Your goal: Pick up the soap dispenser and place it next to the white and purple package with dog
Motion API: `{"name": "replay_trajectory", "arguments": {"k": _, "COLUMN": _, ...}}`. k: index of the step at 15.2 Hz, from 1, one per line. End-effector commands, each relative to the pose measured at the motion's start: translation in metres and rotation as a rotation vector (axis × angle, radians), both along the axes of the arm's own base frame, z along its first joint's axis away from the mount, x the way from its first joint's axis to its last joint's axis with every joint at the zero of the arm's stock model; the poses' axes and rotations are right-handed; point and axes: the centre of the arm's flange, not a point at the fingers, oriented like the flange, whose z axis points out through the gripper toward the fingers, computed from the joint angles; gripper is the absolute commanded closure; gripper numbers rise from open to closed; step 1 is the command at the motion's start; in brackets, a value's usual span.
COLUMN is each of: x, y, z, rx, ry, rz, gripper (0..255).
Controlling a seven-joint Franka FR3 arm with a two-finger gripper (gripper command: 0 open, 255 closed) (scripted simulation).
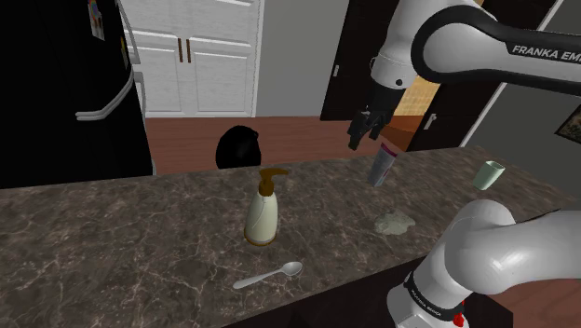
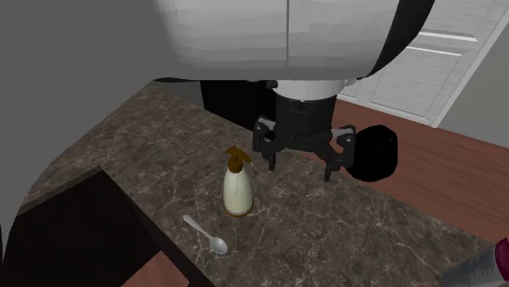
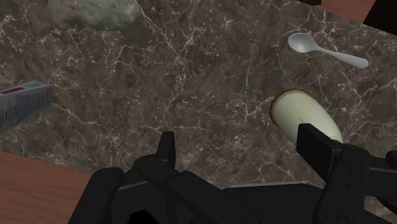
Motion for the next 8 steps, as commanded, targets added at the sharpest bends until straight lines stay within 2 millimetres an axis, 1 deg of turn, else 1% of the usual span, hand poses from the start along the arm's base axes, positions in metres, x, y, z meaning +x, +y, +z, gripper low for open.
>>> {"name": "replay_trajectory", "arguments": {"k": 1, "x": 0.000, "y": 0.000, "z": 0.000, "rx": 0.000, "ry": 0.000, "rz": 0.000, "gripper": 0}}
{"name": "replay_trajectory", "arguments": {"k": 8, "x": 0.073, "y": 0.048, "z": -0.036, "rx": 0.005, "ry": 0.041, "rz": 0.186, "gripper": 0}}
